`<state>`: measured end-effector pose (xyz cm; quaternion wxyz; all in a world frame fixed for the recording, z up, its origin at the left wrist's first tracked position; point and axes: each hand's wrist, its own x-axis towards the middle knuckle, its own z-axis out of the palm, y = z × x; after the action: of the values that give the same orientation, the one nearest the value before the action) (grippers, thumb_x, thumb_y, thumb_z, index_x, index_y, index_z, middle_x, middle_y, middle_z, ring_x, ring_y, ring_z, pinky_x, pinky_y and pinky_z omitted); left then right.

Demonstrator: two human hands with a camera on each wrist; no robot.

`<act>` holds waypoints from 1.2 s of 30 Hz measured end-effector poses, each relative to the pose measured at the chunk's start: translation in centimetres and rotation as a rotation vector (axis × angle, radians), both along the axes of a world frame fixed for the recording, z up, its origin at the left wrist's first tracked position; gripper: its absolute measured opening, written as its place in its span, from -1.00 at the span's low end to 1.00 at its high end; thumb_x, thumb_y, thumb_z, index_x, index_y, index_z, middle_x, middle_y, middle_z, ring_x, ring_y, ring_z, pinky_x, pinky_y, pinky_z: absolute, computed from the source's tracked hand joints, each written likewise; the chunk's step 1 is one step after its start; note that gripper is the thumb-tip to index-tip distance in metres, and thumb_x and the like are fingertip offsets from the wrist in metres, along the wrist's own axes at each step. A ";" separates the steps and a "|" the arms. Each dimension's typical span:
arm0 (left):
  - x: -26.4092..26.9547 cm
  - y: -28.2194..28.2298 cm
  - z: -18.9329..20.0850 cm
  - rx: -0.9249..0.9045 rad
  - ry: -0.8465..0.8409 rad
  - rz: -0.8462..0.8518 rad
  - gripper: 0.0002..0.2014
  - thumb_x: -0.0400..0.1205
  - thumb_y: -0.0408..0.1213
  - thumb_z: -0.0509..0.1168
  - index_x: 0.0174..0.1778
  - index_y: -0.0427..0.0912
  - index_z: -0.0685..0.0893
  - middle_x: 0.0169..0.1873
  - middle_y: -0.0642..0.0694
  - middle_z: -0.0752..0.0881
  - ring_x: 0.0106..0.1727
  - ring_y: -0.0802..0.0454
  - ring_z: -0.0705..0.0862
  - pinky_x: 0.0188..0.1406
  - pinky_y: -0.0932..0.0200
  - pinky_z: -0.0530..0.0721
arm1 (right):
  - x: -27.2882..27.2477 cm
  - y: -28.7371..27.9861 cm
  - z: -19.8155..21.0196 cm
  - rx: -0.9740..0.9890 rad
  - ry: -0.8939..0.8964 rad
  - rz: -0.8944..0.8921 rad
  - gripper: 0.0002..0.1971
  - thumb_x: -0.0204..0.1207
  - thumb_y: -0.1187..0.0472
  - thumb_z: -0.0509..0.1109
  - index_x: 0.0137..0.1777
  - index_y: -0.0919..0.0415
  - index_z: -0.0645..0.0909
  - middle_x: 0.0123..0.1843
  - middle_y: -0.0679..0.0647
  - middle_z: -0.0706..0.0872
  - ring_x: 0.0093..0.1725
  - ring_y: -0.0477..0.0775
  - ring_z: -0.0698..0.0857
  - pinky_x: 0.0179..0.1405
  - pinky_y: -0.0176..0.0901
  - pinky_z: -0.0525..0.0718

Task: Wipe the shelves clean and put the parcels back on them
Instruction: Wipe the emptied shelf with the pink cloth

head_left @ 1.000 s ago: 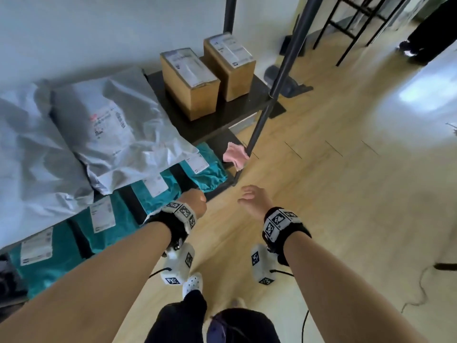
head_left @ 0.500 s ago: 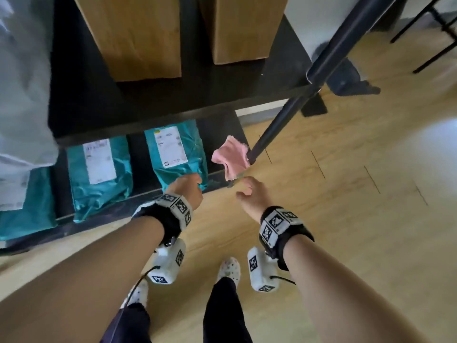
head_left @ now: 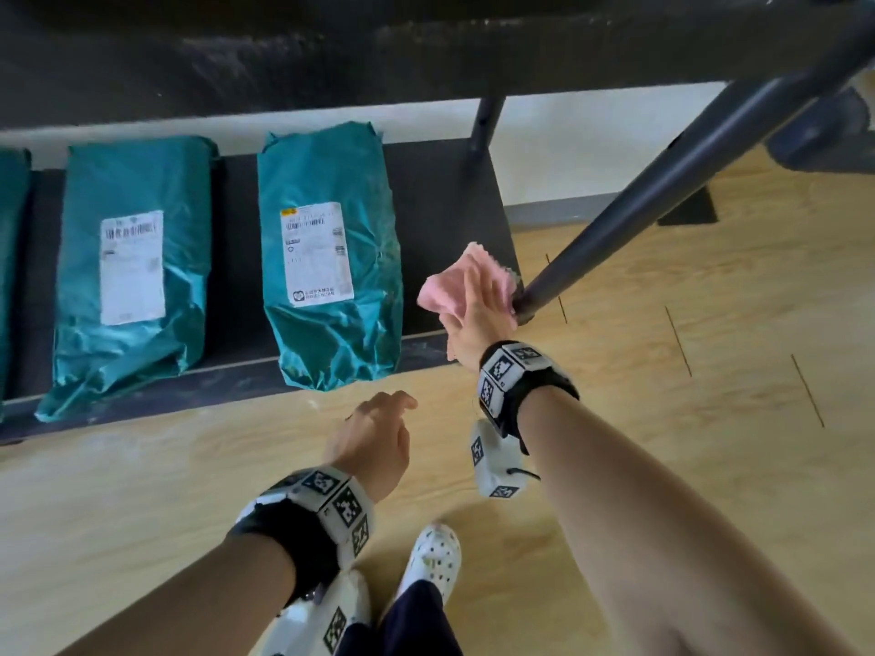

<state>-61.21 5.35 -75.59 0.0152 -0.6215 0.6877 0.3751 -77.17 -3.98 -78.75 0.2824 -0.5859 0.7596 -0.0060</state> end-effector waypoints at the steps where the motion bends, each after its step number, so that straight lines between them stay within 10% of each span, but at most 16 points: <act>1: 0.0 0.0 -0.3 0.005 -0.008 -0.008 -0.64 0.69 -0.33 0.05 0.37 0.02 0.50 0.30 0.02 0.60 0.25 0.04 0.61 0.18 0.08 0.60 | -0.2 -0.3 -0.8 0.000 0.016 0.004 -0.22 0.66 0.07 0.22 0.70 0.15 -0.21 0.73 0.06 -0.23 0.70 0.17 -0.20 0.63 0.14 0.00; 14: 0.0 0.9 -0.6 0.077 -0.052 0.015 -0.65 0.70 -0.32 0.05 0.39 0.01 0.47 0.29 0.02 0.62 0.19 0.04 0.64 0.11 0.13 0.62 | -1.8 1.5 -0.8 -0.024 0.040 0.228 -0.35 0.54 0.38 0.22 0.64 0.22 0.16 0.71 0.09 0.11 0.69 0.09 0.04 0.63 -0.06 -0.16; 22: 1.5 2.3 0.7 0.156 -0.078 0.087 -0.68 0.69 -0.32 0.10 0.36 -0.06 0.51 0.21 -0.10 0.67 0.13 -0.09 0.66 0.06 0.10 0.60 | -0.7 10.2 2.3 0.035 -0.218 0.000 -0.51 0.68 0.40 0.09 0.59 0.10 0.30 0.59 0.02 0.41 0.51 0.11 0.47 0.52 0.03 0.42; 32: 5.1 2.2 -7.6 0.150 -0.256 -0.129 -0.62 0.72 -0.23 0.05 0.48 0.00 0.35 0.34 -0.06 0.58 0.26 -0.07 0.61 0.15 0.05 0.62 | 3.1 12.6 -7.6 0.166 -0.404 -0.378 -0.75 0.69 0.26 0.10 0.29 0.21 0.50 -0.12 0.14 0.74 -0.05 0.19 0.71 -0.04 0.07 0.64; 36: 6.4 1.0 -14.9 0.124 -0.242 -0.116 -0.63 0.71 -0.23 0.08 0.45 -0.02 0.39 0.31 -0.08 0.61 0.24 -0.10 0.63 0.19 0.02 0.61 | 3.7 11.0 -15.0 0.121 -0.408 -0.418 -0.74 0.70 0.23 0.08 0.29 0.18 0.51 -0.04 0.19 0.76 -0.01 0.20 0.72 -0.14 -0.10 0.53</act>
<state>-54.77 6.39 -90.45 0.1579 -0.6192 0.6911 0.3377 -73.43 7.01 -93.76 0.4562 -0.3856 0.7903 -0.1366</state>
